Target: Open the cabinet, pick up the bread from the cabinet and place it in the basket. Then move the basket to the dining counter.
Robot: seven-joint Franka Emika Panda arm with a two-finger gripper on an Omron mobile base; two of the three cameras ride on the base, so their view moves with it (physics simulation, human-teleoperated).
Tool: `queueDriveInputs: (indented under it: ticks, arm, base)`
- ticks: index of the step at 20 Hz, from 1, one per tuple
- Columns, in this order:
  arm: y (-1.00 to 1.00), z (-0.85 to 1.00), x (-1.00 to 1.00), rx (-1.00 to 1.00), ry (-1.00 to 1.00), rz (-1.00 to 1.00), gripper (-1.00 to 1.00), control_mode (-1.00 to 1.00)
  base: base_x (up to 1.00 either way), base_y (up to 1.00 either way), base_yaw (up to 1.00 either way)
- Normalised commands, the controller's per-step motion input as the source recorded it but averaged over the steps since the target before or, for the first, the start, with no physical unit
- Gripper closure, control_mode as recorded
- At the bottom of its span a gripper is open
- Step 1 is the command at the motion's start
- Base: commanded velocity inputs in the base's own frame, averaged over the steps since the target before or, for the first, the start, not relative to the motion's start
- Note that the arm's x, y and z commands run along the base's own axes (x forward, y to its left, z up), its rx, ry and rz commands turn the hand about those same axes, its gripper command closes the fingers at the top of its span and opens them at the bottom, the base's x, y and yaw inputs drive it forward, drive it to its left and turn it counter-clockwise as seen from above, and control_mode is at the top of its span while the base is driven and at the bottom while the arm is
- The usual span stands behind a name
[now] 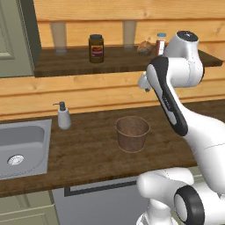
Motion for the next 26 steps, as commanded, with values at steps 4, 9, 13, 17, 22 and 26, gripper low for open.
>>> queueDriveInputs:
  ticks: [4,9,13,17,22,26]
  arm:
    - [0.00,0.63,0.31,0.00,-0.25,-0.17,-1.00,-1.00]
    - [-0.06,0.08,0.84,0.00,-0.22,-0.25,-1.00,-1.00]
    - [-0.06,0.21,0.76,0.00,-0.16,-0.20,-1.00,-1.00]
    - [0.00,0.48,0.78,0.00,-0.10,-0.17,-1.00,-1.00]
    - [-0.11,0.30,0.78,0.03,0.01,-0.05,-1.00,-1.00]
    - [-0.04,-0.02,0.62,0.02,0.01,0.00,-1.00,-1.00]
  base:
    - [0.00,0.00,0.00]
    - [0.00,0.00,0.00]
    - [0.00,0.00,0.00]
    - [0.00,0.00,0.00]
    - [0.00,0.00,0.00]
    - [0.00,0.00,0.00]
